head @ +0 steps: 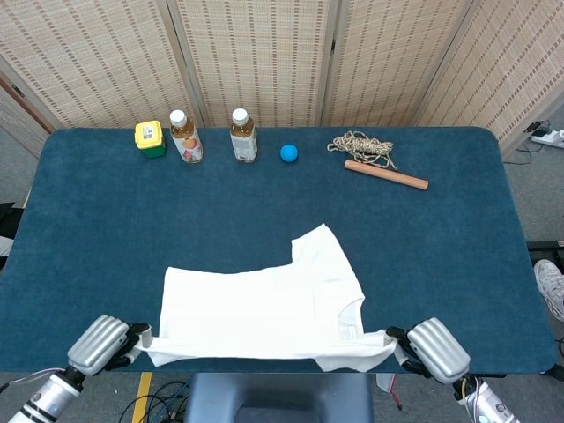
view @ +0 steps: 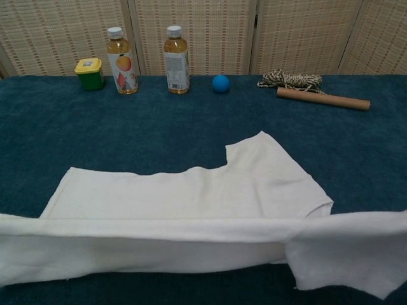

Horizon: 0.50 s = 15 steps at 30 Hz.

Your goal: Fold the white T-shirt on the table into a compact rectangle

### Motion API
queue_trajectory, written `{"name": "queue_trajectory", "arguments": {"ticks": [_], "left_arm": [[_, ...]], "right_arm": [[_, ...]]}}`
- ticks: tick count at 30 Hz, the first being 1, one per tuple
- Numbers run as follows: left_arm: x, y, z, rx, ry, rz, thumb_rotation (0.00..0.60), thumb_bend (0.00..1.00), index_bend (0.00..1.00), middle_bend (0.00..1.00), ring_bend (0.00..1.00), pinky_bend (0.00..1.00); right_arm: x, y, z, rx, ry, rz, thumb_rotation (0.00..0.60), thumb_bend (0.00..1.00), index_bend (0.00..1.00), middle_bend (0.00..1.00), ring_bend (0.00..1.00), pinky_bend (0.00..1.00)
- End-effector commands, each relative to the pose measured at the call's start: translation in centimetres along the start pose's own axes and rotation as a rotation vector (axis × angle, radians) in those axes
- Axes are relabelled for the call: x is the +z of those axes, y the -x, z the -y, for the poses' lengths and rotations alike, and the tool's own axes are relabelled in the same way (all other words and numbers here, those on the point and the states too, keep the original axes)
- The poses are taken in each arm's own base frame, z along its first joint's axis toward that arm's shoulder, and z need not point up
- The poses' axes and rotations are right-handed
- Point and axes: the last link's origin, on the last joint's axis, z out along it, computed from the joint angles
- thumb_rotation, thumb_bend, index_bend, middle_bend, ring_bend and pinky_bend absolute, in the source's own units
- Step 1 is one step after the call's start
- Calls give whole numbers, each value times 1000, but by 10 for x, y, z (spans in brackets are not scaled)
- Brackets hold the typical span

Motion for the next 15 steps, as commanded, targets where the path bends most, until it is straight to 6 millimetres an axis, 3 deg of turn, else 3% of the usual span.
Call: {"name": "queue_trajectory", "arguments": {"ticks": [1, 15], "left_arm": [[27, -5, 1, 32, 6, -5, 600, 565, 637, 955, 910, 1000], [108, 3, 13, 100, -51, 76, 600, 565, 630, 950, 905, 1000]], "right_arm": [[10, 3, -1, -22, 31, -13, 600, 648, 859, 985, 940, 946], [47, 17, -4, -76, 128, -57, 600, 649, 859, 985, 939, 946]]}}
